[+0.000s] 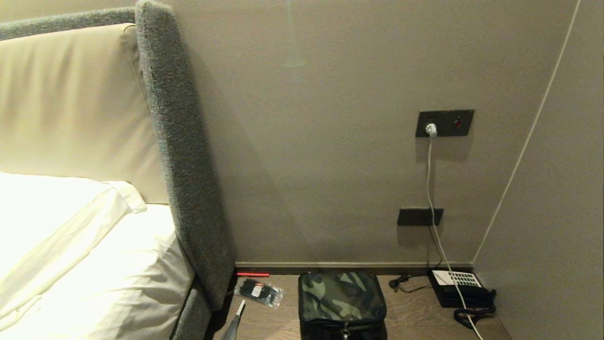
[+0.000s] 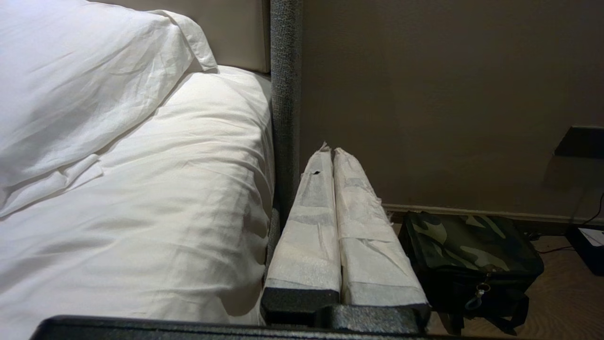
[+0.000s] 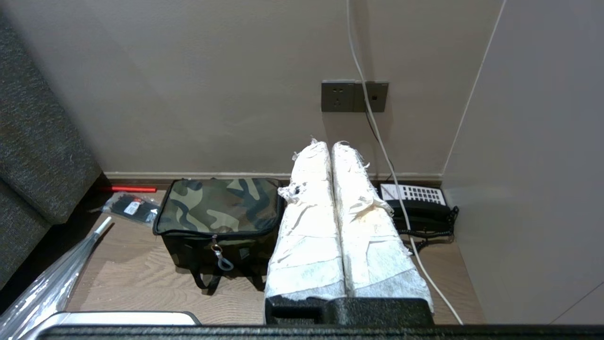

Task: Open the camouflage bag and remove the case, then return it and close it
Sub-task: Open the top of the storage box

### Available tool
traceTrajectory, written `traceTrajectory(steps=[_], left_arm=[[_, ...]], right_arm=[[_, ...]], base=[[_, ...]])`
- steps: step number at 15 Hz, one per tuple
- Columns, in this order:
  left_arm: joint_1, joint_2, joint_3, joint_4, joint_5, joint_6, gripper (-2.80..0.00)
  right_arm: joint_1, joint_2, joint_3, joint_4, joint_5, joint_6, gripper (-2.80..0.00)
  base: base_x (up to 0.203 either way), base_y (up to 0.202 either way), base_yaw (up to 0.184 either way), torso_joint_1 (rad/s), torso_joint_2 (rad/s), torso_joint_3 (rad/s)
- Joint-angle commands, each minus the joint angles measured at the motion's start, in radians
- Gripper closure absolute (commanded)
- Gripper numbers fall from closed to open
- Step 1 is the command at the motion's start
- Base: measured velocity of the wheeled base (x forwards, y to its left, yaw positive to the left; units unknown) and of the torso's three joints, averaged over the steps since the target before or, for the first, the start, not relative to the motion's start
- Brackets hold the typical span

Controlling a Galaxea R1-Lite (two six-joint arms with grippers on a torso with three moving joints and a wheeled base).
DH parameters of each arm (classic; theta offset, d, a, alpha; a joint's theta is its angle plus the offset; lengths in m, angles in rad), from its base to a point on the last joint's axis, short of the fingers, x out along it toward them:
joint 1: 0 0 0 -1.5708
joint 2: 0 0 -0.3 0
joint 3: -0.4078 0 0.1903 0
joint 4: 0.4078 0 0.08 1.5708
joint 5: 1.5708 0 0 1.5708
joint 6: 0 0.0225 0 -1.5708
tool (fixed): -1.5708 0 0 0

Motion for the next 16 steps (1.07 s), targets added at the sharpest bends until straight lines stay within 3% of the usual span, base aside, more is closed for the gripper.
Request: traceTrajectory(steps=[1, 9, 16], left_arm=[[0.000, 0.002, 0.000, 0.000, 0.001, -0.001, 0.00], [0.000, 0.002, 0.000, 0.000, 0.001, -0.002, 0.00], [0.000, 0.002, 0.002, 0.000, 0.001, -0.002, 0.00]], right_arm=[[0.000, 0.000, 0.000, 0.001, 0.000, -0.001, 0.00], [0.000, 0.000, 0.000, 0.000, 0.000, -0.001, 0.00], [0.000, 0.000, 0.000, 0.001, 0.000, -0.001, 0.00]], base=[[0.000, 0.000, 0.000, 0.000, 0.00, 0.000], [0.000, 0.000, 0.000, 0.000, 0.00, -0.008], [0.000, 0.000, 0.000, 0.003, 0.00, -0.177]])
